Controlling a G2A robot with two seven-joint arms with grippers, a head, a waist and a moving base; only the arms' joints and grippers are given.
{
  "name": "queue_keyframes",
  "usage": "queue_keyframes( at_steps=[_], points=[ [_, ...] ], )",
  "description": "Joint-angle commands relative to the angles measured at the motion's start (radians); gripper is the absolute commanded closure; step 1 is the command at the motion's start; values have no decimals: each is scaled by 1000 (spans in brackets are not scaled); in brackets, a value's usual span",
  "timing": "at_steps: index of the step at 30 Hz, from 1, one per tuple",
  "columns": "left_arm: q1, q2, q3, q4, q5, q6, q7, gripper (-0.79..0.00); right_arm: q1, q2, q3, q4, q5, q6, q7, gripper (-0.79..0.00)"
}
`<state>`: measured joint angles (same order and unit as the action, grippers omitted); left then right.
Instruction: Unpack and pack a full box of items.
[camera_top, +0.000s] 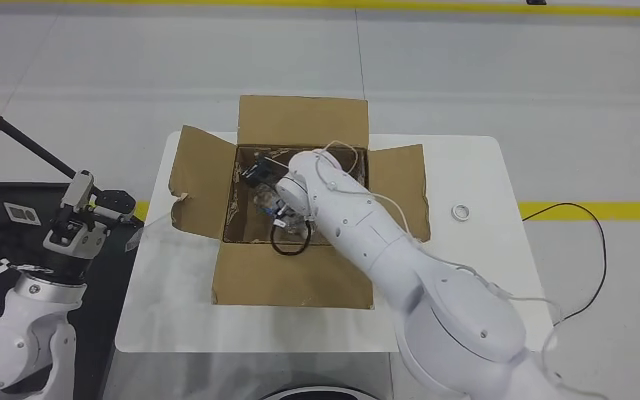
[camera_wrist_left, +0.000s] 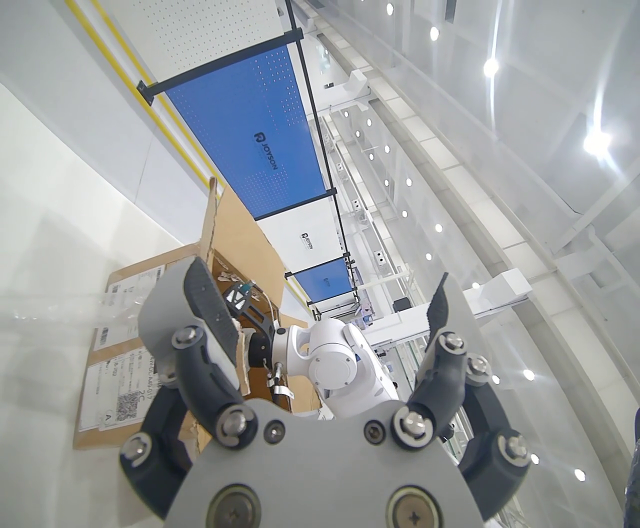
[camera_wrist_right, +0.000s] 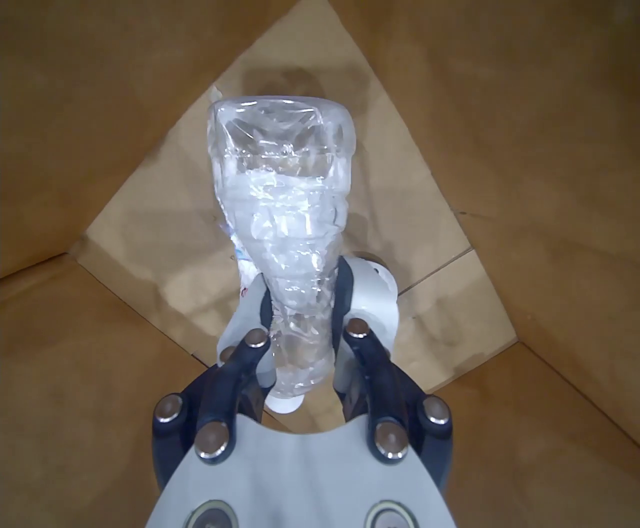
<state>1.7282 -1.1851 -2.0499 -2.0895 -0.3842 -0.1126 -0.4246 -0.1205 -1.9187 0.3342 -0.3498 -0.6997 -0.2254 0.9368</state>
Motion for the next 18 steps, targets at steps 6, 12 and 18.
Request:
queue_keyframes(
  at_steps=[6,12,18],
  points=[
    [0,-1,7,-5,4,2,1,-785,3,13,21,0,-7,-29,25,0],
    [1,-2,8,-7,10,5,6,-785,3,16,32,-3,-23,13,68,0],
    [-3,-2,13,-8,18,13,11,-785,12,27,43,-18,-50,26,96,0]
  ],
)
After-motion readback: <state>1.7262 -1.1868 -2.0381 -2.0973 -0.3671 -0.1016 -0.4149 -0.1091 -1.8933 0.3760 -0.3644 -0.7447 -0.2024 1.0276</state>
